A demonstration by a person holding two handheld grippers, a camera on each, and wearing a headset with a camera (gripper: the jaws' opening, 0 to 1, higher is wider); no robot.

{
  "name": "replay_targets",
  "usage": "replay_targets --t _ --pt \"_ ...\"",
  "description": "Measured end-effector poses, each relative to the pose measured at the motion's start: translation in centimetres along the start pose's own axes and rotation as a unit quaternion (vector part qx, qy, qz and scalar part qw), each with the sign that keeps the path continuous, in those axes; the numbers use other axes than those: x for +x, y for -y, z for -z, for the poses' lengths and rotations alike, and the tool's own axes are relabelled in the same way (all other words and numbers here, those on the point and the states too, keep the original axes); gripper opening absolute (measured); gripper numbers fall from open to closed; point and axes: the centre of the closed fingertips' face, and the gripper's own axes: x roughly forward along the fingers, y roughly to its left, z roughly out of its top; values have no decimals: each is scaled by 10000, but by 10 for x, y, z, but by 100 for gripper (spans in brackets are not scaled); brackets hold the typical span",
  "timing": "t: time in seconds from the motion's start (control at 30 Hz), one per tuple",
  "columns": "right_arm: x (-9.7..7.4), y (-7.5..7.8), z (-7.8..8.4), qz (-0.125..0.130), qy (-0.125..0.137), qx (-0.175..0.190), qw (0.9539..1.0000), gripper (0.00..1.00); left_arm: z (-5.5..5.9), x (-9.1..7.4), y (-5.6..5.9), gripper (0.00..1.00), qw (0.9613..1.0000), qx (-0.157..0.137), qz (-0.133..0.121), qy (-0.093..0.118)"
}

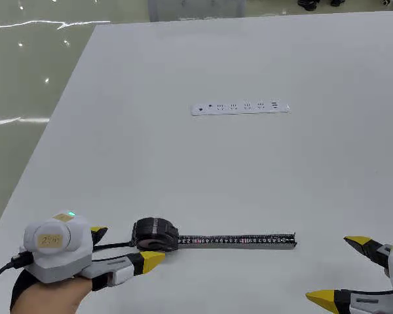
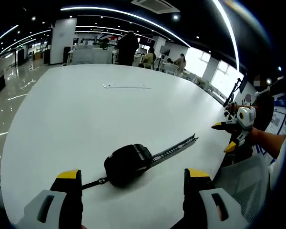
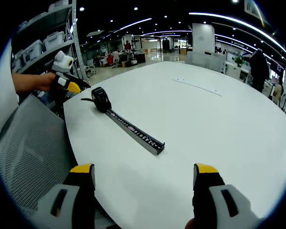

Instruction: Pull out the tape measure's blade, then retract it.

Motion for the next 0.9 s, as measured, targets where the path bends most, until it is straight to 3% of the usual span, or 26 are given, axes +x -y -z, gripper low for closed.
replay_targets --t 0.23,0.57,0.9 --pt "1 1 1 -6 -6 10 10000 85 -4 11 4 86 9999 -101 4 -39" --pt "-1 2 3 -25 -18 6 10000 85 3 28 4 87 9990 -399 -97 -164" --pt "-2 3 5 -39 -45 7 10000 85 6 37 6 86 9984 -534 -137 -135"
